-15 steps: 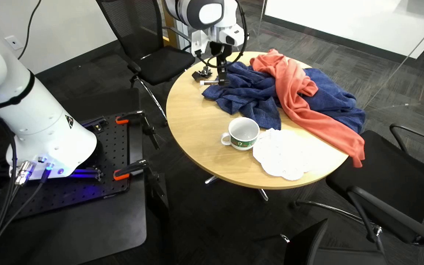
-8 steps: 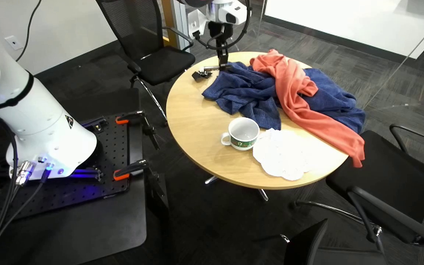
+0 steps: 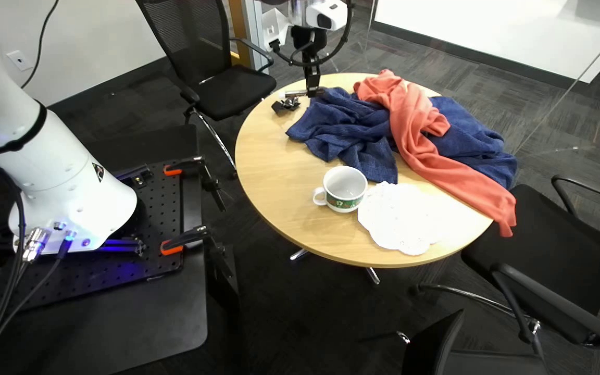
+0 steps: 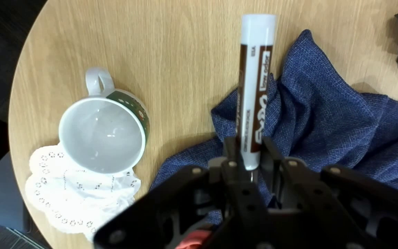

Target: Get the marker from the table and place it in the mug

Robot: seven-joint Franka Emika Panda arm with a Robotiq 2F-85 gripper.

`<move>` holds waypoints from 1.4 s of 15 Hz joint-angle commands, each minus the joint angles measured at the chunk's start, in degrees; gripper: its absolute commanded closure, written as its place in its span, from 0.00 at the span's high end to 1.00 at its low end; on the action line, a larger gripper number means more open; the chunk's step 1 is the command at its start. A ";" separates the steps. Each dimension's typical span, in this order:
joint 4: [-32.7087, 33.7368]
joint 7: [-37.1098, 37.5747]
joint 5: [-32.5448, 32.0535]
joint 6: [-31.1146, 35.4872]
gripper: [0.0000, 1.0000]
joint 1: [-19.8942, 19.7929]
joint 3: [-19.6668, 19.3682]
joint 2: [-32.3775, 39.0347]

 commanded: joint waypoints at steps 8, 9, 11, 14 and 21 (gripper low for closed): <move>0.89 21.50 -17.70 6.75 0.05 1.42 -3.77 1.83; 1.23 24.41 -20.19 7.01 0.05 1.78 -4.66 2.06; 1.99 30.16 -25.01 7.48 0.05 2.31 -6.23 2.64; 3.73 40.28 -33.70 7.54 0.05 3.66 -9.15 3.96; 8.62 66.35 -53.68 5.47 0.05 9.76 -17.34 8.51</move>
